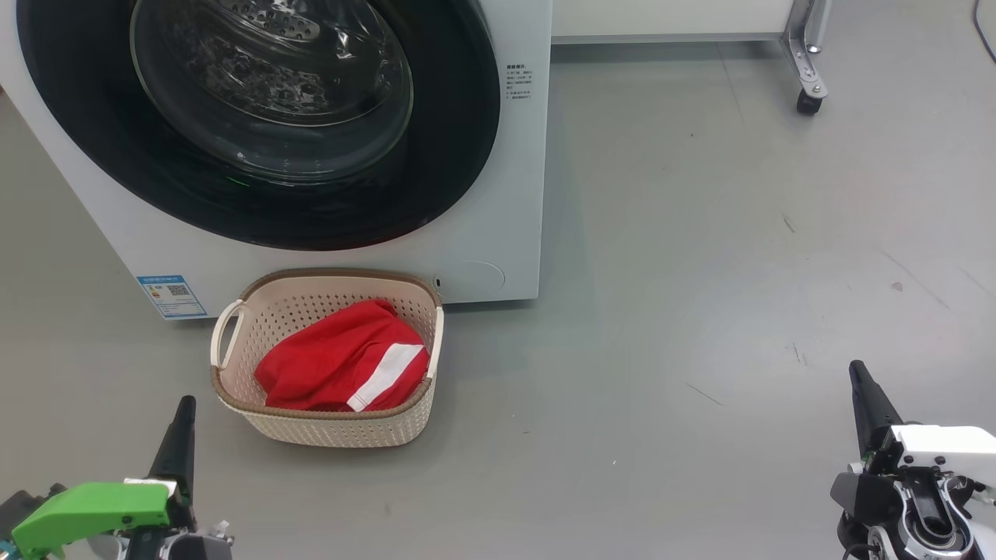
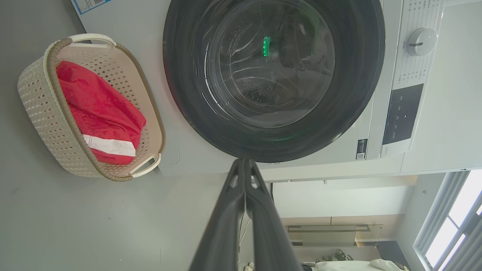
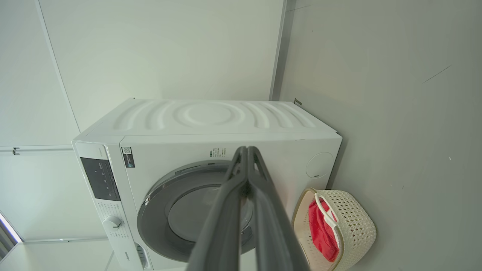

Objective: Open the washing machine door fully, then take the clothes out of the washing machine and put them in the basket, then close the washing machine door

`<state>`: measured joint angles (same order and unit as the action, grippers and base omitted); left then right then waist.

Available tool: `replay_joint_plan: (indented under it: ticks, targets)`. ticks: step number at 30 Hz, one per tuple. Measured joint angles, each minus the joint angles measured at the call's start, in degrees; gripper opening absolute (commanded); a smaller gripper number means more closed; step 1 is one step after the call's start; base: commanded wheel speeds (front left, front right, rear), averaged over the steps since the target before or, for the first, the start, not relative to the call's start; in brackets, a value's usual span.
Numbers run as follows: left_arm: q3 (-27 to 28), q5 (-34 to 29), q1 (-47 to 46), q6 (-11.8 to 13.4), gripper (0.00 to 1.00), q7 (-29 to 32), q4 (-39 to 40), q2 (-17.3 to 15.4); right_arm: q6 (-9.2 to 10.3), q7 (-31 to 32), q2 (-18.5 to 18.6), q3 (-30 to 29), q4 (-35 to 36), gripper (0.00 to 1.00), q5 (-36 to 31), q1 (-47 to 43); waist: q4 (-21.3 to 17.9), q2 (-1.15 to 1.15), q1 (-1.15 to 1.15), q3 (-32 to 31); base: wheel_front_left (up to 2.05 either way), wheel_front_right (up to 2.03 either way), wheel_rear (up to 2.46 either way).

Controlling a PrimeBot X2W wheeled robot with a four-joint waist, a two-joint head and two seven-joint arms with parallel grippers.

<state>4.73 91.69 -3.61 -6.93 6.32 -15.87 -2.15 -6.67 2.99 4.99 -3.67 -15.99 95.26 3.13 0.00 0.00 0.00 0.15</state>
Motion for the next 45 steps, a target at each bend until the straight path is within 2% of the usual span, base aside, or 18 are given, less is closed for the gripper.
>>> replay_joint_plan:
  ticks: [45]
  targets:
    - [0.0, 0.0, 0.0, 0.0, 0.0, 0.0, 0.0, 0.0, -0.29, 0.3, -0.2, -0.3, -0.1, 0.0, 0.0, 0.0, 0.0, 0.0, 0.0, 0.0, 0.0, 0.0, 0.0]
